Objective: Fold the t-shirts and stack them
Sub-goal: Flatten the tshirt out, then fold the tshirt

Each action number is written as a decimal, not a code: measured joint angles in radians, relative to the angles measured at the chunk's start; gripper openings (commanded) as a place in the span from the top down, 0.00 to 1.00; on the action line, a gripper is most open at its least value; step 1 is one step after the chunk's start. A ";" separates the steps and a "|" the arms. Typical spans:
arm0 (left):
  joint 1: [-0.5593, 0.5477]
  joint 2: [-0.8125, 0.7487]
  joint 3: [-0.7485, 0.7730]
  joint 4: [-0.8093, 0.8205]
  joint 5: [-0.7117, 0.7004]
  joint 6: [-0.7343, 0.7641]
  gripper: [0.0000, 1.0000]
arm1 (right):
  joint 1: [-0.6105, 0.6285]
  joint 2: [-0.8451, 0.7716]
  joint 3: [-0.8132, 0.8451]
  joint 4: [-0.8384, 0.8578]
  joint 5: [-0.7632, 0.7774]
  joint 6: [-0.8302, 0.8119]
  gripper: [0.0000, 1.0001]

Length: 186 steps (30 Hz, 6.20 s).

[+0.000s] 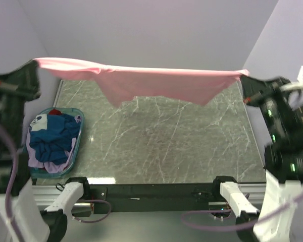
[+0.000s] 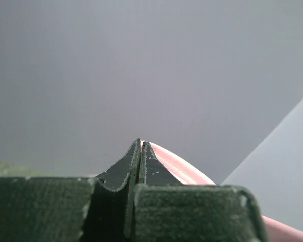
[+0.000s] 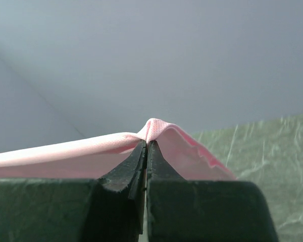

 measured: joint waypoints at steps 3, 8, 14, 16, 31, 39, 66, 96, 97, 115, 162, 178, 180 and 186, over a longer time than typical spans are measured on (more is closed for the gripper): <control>0.000 -0.079 0.062 0.003 -0.012 0.028 0.99 | 0.000 -0.128 0.005 -0.002 0.026 -0.025 1.00; -0.013 -0.128 0.126 0.005 -0.028 0.068 0.99 | 0.000 -0.242 0.023 -0.002 0.051 -0.058 1.00; -0.017 -0.126 -0.026 0.033 0.002 0.089 0.99 | 0.000 -0.233 -0.123 0.003 0.052 -0.061 1.00; -0.018 -0.107 -0.129 0.061 0.032 0.088 0.99 | 0.000 -0.200 -0.210 0.018 0.053 -0.057 1.00; -0.093 0.761 -0.575 0.381 0.173 0.061 0.99 | -0.003 0.571 -0.683 0.389 0.084 -0.055 1.00; -0.105 1.155 -0.283 0.393 0.190 0.061 0.99 | -0.009 1.016 -0.347 0.444 0.079 -0.127 1.00; -0.094 0.850 -0.455 0.228 0.193 -0.068 0.99 | -0.079 0.919 -0.291 0.158 0.002 -0.068 1.00; -0.108 0.595 -0.959 0.204 0.238 -0.156 0.99 | -0.079 0.801 -0.571 0.155 0.089 -0.054 1.00; -0.108 0.595 -0.960 0.208 0.238 -0.156 0.99 | -0.079 0.804 -0.571 0.157 0.090 -0.054 1.00; -0.110 0.470 -0.991 0.177 0.215 -0.182 0.99 | -0.079 0.816 -0.582 0.160 0.107 -0.054 1.00; -0.102 0.790 -0.712 0.230 0.193 -0.119 0.35 | -0.076 0.794 -0.543 0.269 -0.017 -0.001 0.54; -0.085 0.943 -0.649 0.267 0.148 -0.098 0.93 | -0.137 0.953 -0.541 0.348 -0.089 0.056 0.57; -0.075 0.943 -0.649 0.273 0.134 -0.098 0.92 | -0.147 0.954 -0.541 0.353 -0.089 0.056 0.57; -0.066 0.954 -0.649 0.278 0.098 -0.090 0.75 | -0.153 0.971 -0.521 0.358 -0.099 0.055 0.57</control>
